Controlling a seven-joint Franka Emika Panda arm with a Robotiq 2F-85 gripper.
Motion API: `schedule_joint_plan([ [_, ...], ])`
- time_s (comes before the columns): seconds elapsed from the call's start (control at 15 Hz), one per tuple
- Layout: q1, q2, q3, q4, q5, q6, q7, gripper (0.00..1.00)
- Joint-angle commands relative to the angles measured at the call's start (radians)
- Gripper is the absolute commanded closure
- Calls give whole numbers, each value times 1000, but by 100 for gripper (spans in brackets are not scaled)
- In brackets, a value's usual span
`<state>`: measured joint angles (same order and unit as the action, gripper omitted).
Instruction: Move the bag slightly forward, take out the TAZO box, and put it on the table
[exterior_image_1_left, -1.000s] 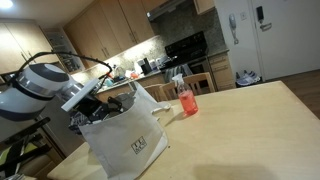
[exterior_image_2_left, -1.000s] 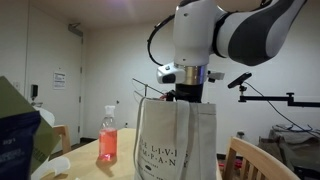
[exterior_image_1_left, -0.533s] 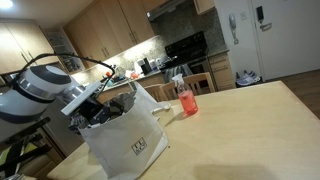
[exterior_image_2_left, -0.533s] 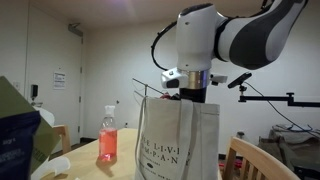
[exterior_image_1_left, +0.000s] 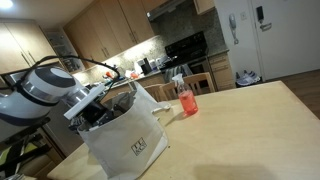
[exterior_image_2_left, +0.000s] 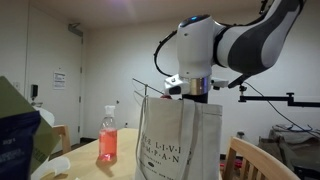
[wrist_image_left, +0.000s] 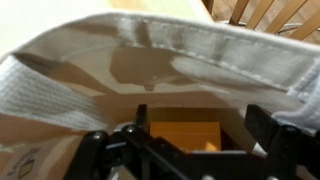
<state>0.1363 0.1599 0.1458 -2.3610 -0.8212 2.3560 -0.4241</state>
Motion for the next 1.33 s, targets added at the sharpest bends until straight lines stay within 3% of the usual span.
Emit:
schedule_joint_plan([
  [0.0,-7,18,-5,0,11,1,19,0],
  [1.27,24,189,16,120,21,-39,-9,0],
])
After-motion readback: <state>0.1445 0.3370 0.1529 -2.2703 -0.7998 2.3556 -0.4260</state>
